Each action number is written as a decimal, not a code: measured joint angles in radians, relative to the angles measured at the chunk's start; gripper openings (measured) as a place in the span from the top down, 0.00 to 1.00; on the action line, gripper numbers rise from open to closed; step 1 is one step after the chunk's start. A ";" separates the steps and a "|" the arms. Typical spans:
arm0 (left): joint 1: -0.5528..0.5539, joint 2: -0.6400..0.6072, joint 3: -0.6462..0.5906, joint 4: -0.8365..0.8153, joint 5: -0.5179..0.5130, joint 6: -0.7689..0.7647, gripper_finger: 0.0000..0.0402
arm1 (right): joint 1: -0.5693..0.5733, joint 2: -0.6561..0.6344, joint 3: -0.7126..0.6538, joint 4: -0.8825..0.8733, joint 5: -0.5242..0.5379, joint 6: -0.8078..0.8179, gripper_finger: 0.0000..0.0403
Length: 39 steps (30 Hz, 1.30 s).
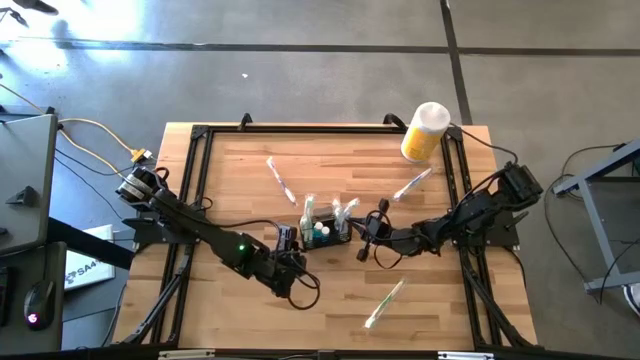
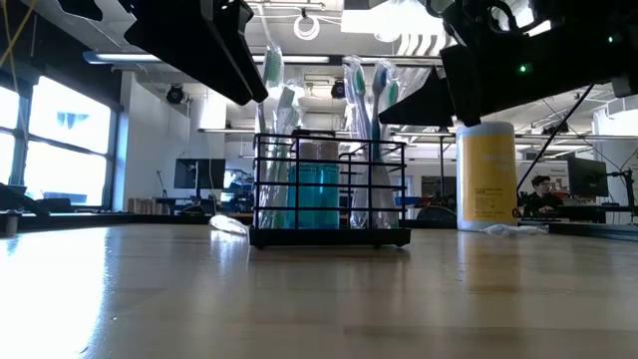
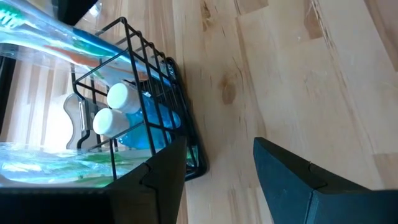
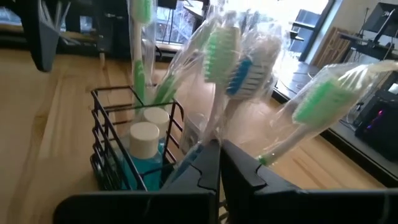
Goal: Pick & Place toothbrushing station
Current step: Put the left blue toothbrush into the black mesh organizer
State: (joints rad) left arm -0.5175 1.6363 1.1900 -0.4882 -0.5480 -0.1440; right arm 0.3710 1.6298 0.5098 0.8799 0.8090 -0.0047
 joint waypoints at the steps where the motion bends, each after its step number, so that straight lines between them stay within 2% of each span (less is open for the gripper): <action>1: 0.000 0.000 0.000 0.000 0.000 0.000 0.55 | 0.000 0.000 0.000 -0.010 0.000 -0.003 0.99; 17: 0.000 0.000 0.000 -0.008 -0.001 0.000 0.55 | 0.037 0.000 0.000 -0.030 0.000 -0.058 0.99; 26: 0.000 0.000 0.000 -0.008 -0.001 -0.003 0.55 | 0.055 -0.001 0.000 -0.031 0.054 -0.081 0.99; 39: 0.000 0.000 0.000 -0.008 -0.001 -0.018 0.55 | 0.055 -0.001 0.000 -0.023 0.072 -0.100 0.99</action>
State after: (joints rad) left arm -0.5175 1.6367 1.1896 -0.4961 -0.5488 -0.1623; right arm 0.4255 1.6287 0.5098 0.8566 0.8810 -0.1045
